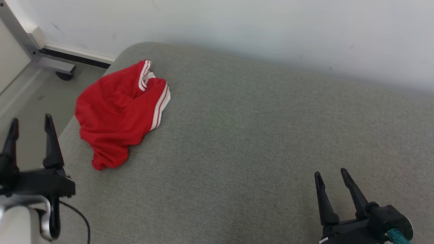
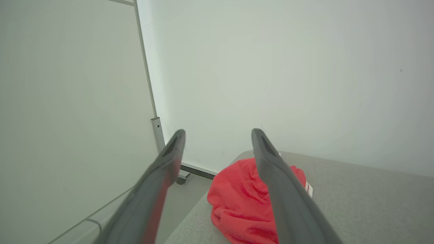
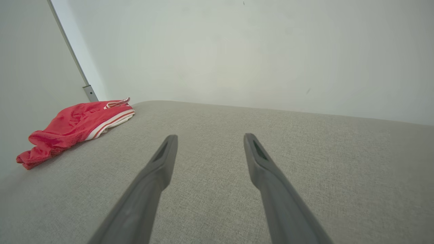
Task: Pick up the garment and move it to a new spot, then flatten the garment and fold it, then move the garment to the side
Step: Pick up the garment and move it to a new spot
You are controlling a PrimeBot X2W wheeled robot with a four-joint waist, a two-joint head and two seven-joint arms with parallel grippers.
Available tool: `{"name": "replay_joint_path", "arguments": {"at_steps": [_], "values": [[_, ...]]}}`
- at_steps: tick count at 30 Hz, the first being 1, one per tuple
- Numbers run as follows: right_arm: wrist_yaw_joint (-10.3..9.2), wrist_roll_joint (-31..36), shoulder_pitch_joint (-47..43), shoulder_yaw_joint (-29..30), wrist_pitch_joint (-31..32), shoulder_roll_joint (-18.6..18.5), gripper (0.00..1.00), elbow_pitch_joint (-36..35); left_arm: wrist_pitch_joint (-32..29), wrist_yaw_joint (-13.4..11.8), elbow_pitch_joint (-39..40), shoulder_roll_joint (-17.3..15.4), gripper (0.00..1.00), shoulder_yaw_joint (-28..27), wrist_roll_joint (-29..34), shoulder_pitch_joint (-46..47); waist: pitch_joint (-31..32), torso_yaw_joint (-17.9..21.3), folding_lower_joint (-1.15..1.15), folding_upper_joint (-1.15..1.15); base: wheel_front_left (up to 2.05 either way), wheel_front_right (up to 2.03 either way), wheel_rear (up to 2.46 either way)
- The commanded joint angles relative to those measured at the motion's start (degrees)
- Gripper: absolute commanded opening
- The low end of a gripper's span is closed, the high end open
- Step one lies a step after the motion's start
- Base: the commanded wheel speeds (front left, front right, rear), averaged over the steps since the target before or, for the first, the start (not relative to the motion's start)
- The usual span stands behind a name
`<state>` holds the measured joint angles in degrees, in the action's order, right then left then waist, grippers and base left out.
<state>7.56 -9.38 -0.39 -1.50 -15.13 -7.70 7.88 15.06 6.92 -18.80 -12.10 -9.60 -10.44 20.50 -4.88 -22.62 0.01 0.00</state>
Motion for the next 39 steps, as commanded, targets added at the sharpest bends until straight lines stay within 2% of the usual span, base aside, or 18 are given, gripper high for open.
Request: {"name": "replay_joint_path", "arguments": {"at_steps": [1, 14, 23, 26, 30, 31, 39], "values": [[-0.16, 0.6, 1.2, 0.1, 0.0, -0.6, 1.0, -1.2, 0.2, 0.1, -1.3, -0.8, 1.0, -0.3, -0.9, 3.4, -6.8, 6.6, -0.01, 0.0, 0.0, 0.0, 0.0], [-0.16, 1.2, 6.0, 0.6, 0.0, -2.8, 1.0, -6.6, -0.3, 0.4, -13.1, -8.5, 1.0, -1.2, -2.8, 19.1, -16.9, 16.2, -0.01, 0.0, 0.0, 0.0, 0.0], [-0.16, 1.5, 6.8, 1.4, 0.0, -2.7, 1.0, -9.1, -3.5, 0.5, -26.2, -13.6, 1.0, 1.6, -5.3, 27.0, -20.0, 18.9, -0.01, 0.0, 0.0, 0.0, 0.0], [-0.16, 1.6, 7.3, 1.5, 0.0, -2.9, 1.0, -9.3, -6.0, 0.5, -30.2, -14.6, 1.0, 3.6, -6.2, 28.2, -20.2, 19.3, -0.01, 0.0, 0.0, 0.0, 0.0], [-0.16, 1.2, 7.6, 1.5, 0.0, -3.2, 1.0, -9.2, -11.6, 0.5, -34.9, -15.6, 1.0, 6.2, -9.6, 29.3, -20.2, 19.7, -0.01, 0.0, 0.0, 0.0, 0.0], [-0.16, 1.2, 7.5, 1.5, 0.0, -3.2, 1.0, -9.1, -14.5, 0.5, -36.7, -15.6, 1.0, 7.8, -11.2, 29.2, -20.1, 19.8, -0.01, 0.0, 0.0, 0.0, 0.0], [-0.16, 1.4, 7.7, 1.4, 0.0, -2.9, 1.0, -8.4, -26.2, 0.5, -40.5, -17.9, 1.0, 13.4, -18.1, 29.0, -19.3, 20.3, -0.01, 0.0, 0.0, 0.0, 0.0]]}}
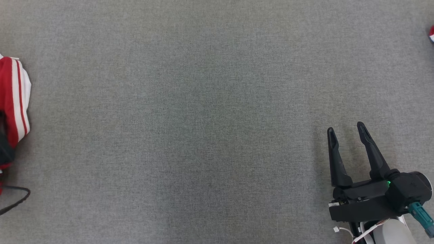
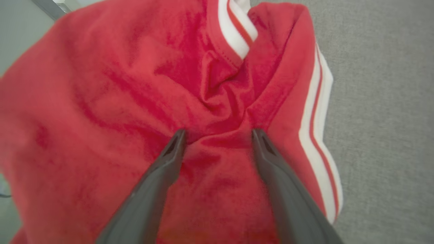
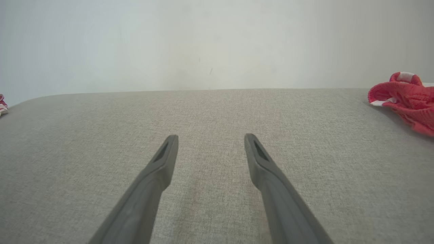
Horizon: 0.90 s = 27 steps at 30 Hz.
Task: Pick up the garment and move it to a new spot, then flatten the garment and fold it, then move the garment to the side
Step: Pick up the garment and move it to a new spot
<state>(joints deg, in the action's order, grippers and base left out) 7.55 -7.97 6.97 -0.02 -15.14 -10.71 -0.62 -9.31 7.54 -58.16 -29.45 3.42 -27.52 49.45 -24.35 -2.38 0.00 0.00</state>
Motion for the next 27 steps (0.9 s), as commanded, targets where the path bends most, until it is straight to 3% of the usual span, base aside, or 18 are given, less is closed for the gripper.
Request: {"name": "replay_joint_path", "arguments": {"at_steps": [1, 4, 8, 9, 10, 15, 23, 27], "values": [[-0.15, 0.0, 0.3, -0.1, 0.0, 0.1, 1.0, 0.3, -4.2, -0.2, -2.0, -0.6, 1.0, 0.9, -1.9, 0.2, 0.3, 0.1, 0.0, 0.0, 0.0, 0.0, 0.0], [-0.15, 0.0, 0.2, -0.1, 0.0, 0.0, 1.0, 0.5, -9.8, -0.2, -3.5, -0.9, 1.0, 2.3, -3.5, 0.4, 0.7, 0.2, 0.0, 0.0, 0.0, 0.0, 0.0], [-0.15, 0.2, 0.0, -0.3, 0.1, 0.1, 1.0, 0.6, -12.4, -0.1, -3.7, -1.0, 1.0, 3.5, -4.9, 0.5, 1.1, 0.4, 0.0, 0.0, 0.0, 0.0, 0.0], [-0.15, 0.2, 0.0, -0.4, 0.2, 0.1, 1.0, 0.6, -12.4, -0.1, -3.6, -1.2, 0.55, 3.8, -5.2, 0.3, 1.3, 0.5, 0.0, 0.0, 0.0, 0.0, 0.0], [-0.15, 0.2, 0.0, -0.3, 0.3, 0.1, 1.0, 0.6, -12.3, -0.1, -3.3, -1.0, 0.0, 4.2, -5.7, 0.2, 1.4, 0.6, 0.0, 0.0, 0.0, 0.0, 0.0], [-0.15, 0.1, -0.3, 0.0, 0.4, 0.2, 1.0, 1.0, -8.9, -0.2, -2.3, -1.9, 0.0, 5.1, -6.4, -0.3, 2.6, 0.8, 0.0, 0.0, 0.0, 0.0, 0.0], [-0.15, -0.9, -0.9, -0.2, 0.2, 1.9, 1.0, 2.5, 3.5, -0.1, 1.9, -3.3, 0.0, 6.5, -5.4, 3.1, 6.3, -0.1, 0.0, 0.0, 0.0, 0.0, 0.0], [-0.15, -1.2, -0.8, -0.7, 0.1, 2.9, 1.0, 3.8, 10.2, -0.9, 4.4, -4.0, 0.0, 8.7, -1.8, 5.8, 8.4, -0.2, 0.0, 0.0, 0.0, 0.0, 0.0]]}}
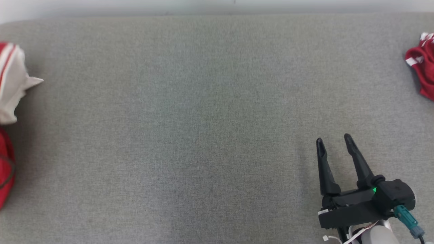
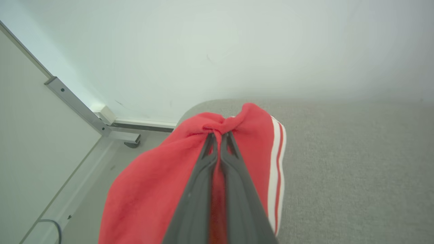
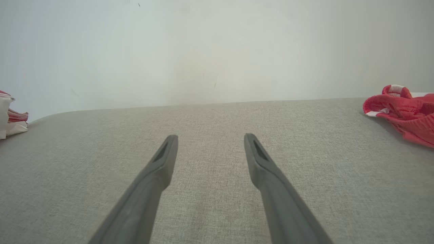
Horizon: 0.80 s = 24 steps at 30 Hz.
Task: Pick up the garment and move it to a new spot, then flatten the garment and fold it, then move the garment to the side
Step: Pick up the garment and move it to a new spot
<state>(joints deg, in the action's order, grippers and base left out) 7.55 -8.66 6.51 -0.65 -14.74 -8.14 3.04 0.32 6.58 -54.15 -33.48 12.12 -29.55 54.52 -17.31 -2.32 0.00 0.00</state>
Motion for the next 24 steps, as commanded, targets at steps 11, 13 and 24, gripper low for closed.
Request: {"name": "replay_joint_path", "arguments": {"at_steps": [11, 13, 24], "values": [[-0.15, -1.7, -0.8, -0.3, -0.5, 3.0, 1.0, 4.0, 4.2, -0.8, 15.3, 3.2, 0.0, 5.0, 4.3, 5.4, 5.7, 4.3, 0.0, 0.0, 0.0, 0.0, 0.0], [-0.15, -1.9, -0.9, -0.3, -0.5, 3.4, 1.0, 4.4, 3.1, -1.0, 19.0, 4.2, 0.0, 6.0, 4.7, 5.3, 6.2, 5.8, 0.0, 0.0, 0.0, 0.0, 0.0], [-0.15, -2.6, -2.2, -0.1, -0.4, 4.7, 1.0, 6.8, -1.4, -3.0, 35.7, 11.2, 0.0, 11.1, 4.7, 3.4, 8.6, 13.4, 0.0, 0.0, 0.0, 0.0, 0.0]]}}
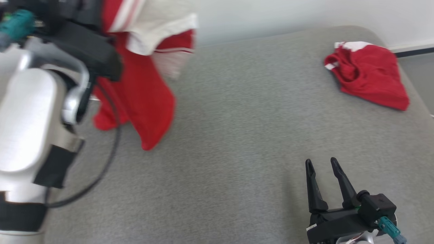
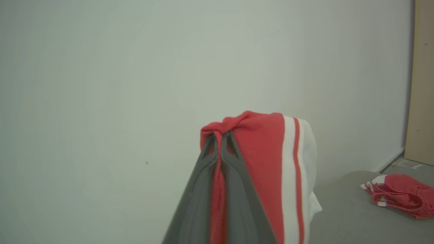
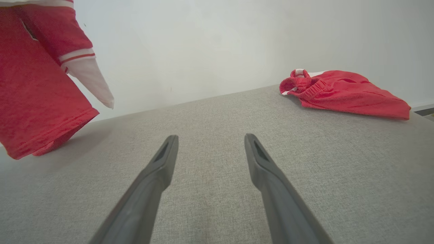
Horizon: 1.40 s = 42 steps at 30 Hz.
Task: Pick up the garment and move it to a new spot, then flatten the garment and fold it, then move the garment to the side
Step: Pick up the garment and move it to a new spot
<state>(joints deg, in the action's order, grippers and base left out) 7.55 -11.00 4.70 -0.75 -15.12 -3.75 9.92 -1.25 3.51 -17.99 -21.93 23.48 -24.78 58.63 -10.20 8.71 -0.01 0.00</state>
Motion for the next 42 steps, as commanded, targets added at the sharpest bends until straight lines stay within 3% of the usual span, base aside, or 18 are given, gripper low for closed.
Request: {"name": "replay_joint_path", "arguments": {"at_steps": [1, 12, 26, 27, 28, 35, 42], "values": [[-0.15, -0.3, -0.5, -0.1, 0.0, 0.4, 1.0, 0.2, -0.2, -0.2, 0.7, 0.6, 0.0, 0.1, -0.3, -0.9, 1.8, 3.0, 0.01, 0.0, 0.0, 0.0, 0.0], [-0.15, -0.7, -1.4, -0.6, 0.0, 0.8, 1.0, 1.5, -1.0, -1.8, 5.5, 8.0, 0.0, 4.7, -2.2, -5.0, 3.3, 6.0, 0.01, 0.0, 0.0, 0.0, 0.0], [-0.15, -0.7, -1.2, -1.1, 0.0, 0.9, 1.0, 2.7, 5.8, -6.1, -5.0, 8.4, 0.0, 7.8, -3.5, -27.4, 2.7, 5.2, 0.01, 0.0, 0.0, 0.0, 0.0], [-0.15, -0.7, -1.1, -1.1, 0.0, 0.9, 1.0, 2.8, 6.5, -6.2, -6.5, 8.6, 0.18, 8.2, -3.1, -28.4, 2.7, 5.1, 0.01, 0.0, 0.0, 0.0, 0.0], [-0.15, -0.7, -1.1, -1.2, 0.0, 0.9, 1.0, 2.8, 7.3, -6.4, -7.8, 8.8, 1.0, 8.9, -2.2, -29.0, 2.8, 4.9, 0.01, 0.0, 0.0, 0.0, 0.0], [-0.15, -1.0, -2.5, -1.2, 0.0, 0.8, 1.0, 3.3, 13.8, -5.1, -11.3, 12.7, 1.0, 10.0, -2.3, -28.5, 5.5, 2.2, 0.01, 0.0, 0.0, 0.0, 0.0], [-0.15, -1.8, -4.1, -0.5, 0.0, 0.8, 1.0, 2.7, 16.1, -6.5, -6.9, 11.2, 1.0, 8.1, -0.6, -29.2, 8.8, -1.6, 0.01, 0.0, 0.0, 0.0, 0.0]]}}
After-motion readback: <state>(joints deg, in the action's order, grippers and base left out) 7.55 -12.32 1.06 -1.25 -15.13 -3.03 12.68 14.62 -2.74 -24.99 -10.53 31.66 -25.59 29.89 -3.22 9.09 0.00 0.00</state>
